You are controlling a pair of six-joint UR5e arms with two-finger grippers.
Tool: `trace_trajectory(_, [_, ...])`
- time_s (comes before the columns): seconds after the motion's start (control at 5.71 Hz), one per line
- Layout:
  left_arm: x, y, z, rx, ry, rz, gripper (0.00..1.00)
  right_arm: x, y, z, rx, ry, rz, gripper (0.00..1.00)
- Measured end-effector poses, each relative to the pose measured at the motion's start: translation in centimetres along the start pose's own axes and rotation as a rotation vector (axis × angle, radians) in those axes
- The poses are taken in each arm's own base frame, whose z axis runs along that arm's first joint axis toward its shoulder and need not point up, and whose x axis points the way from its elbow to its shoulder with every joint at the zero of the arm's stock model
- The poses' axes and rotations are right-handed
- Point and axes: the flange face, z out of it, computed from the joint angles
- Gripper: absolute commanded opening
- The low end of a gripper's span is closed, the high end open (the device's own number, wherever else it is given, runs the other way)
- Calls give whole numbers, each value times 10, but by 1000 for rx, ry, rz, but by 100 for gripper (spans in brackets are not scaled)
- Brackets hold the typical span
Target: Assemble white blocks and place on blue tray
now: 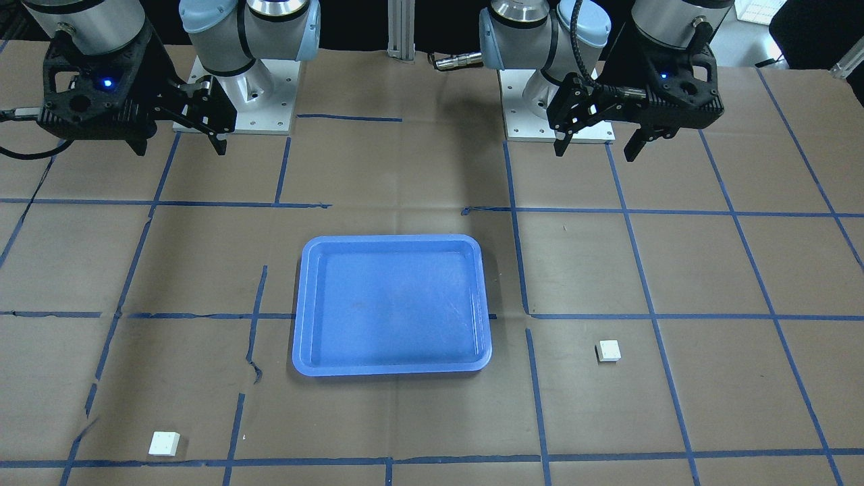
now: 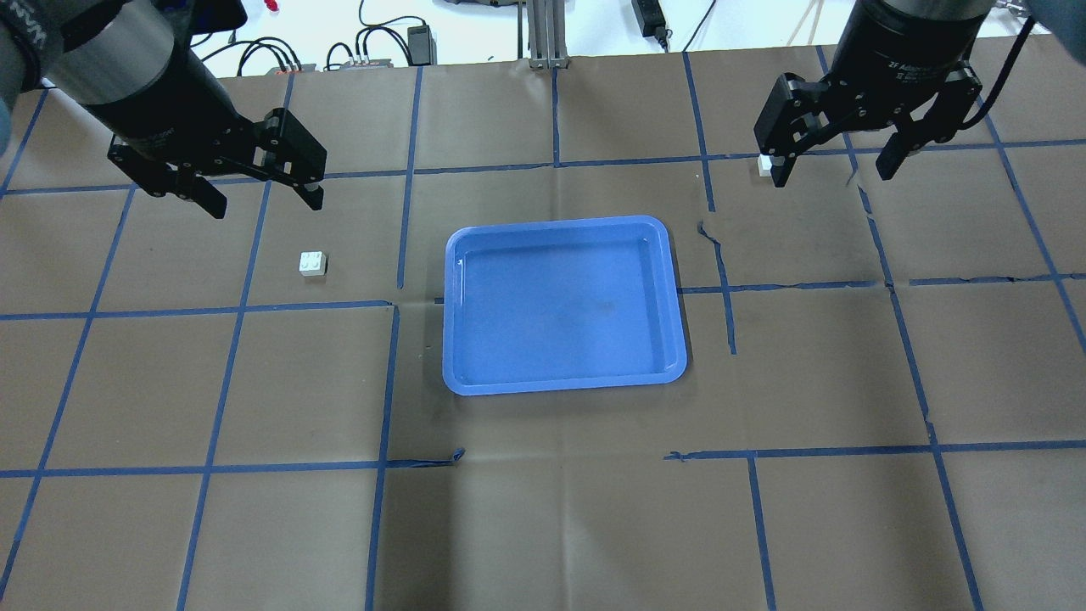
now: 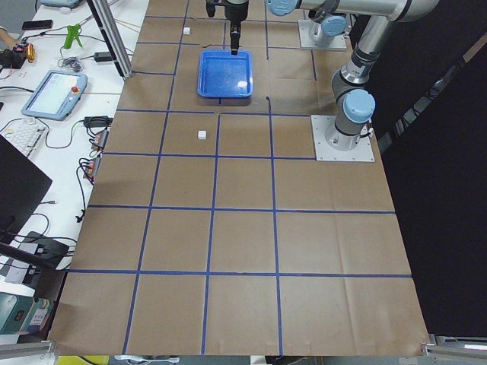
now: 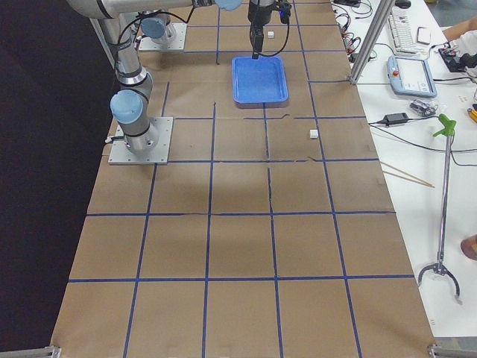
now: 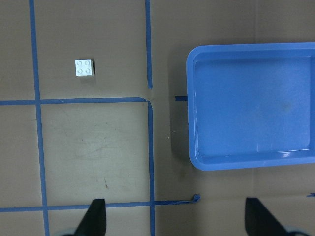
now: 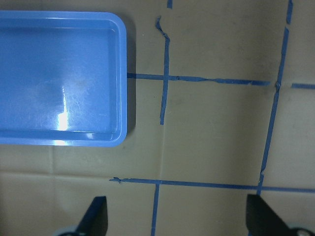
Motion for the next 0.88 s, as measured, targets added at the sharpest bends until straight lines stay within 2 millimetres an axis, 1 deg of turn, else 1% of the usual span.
trace_trajectory(0.18, [-24, -16, 14, -20, 0, -25, 98, 5, -9, 3, 16, 4, -217, 100])
trace_trajectory(0.35, [-49, -41, 39, -61, 4, -38, 98, 14, -23, 9, 37, 13, -439, 100])
trace_trajectory(0.53, [-70, -73, 75, -71, 6, -33, 98, 31, -39, 17, 51, 22, -632, 99])
trace_trajectory(0.7, [-94, -108, 119, -44, 4, -22, 97, 57, -53, 26, 46, 19, -799, 99])
trace_trajectory(0.88, [-115, -137, 164, -17, 2, 1, 97, 81, -71, 32, 41, 18, -978, 99])
